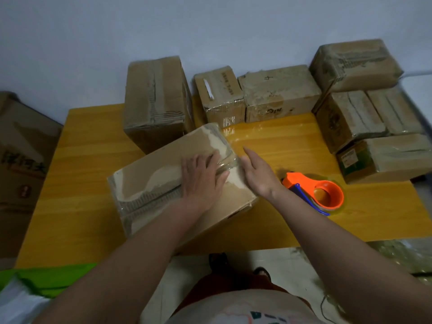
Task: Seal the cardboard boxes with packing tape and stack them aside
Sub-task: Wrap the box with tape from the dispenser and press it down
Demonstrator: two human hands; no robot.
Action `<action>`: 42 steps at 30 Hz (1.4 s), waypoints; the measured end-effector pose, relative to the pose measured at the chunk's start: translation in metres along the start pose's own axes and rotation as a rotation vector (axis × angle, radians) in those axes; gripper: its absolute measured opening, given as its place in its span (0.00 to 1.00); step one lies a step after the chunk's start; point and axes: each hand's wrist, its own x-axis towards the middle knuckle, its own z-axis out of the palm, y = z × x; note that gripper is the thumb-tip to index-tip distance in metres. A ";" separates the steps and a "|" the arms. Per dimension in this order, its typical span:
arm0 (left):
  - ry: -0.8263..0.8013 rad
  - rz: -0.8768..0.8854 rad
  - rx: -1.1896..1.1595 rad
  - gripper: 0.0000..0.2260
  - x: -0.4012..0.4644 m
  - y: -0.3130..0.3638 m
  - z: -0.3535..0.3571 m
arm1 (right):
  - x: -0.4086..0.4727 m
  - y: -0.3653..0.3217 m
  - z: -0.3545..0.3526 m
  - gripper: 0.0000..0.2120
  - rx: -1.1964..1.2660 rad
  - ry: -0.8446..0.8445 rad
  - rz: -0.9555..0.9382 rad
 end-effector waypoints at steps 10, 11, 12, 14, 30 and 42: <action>-0.067 -0.045 0.013 0.32 0.019 -0.024 0.015 | 0.048 -0.021 0.010 0.17 0.160 -0.067 0.008; -0.064 -0.040 0.019 0.32 0.019 -0.024 0.016 | 0.051 -0.021 0.011 0.16 0.154 -0.074 0.031; -0.061 -0.035 0.024 0.32 0.019 -0.024 0.016 | 0.055 -0.023 0.011 0.16 0.136 -0.044 0.034; -0.060 -0.030 0.027 0.33 0.019 -0.025 0.016 | 0.063 -0.033 0.014 0.18 0.119 0.075 -0.024; -0.024 0.049 0.030 0.36 0.016 -0.032 0.018 | 0.091 -0.048 0.024 0.17 0.284 0.110 -0.031; -0.014 0.054 0.033 0.35 0.015 -0.032 0.019 | 0.096 -0.054 0.031 0.18 -0.006 0.086 -0.207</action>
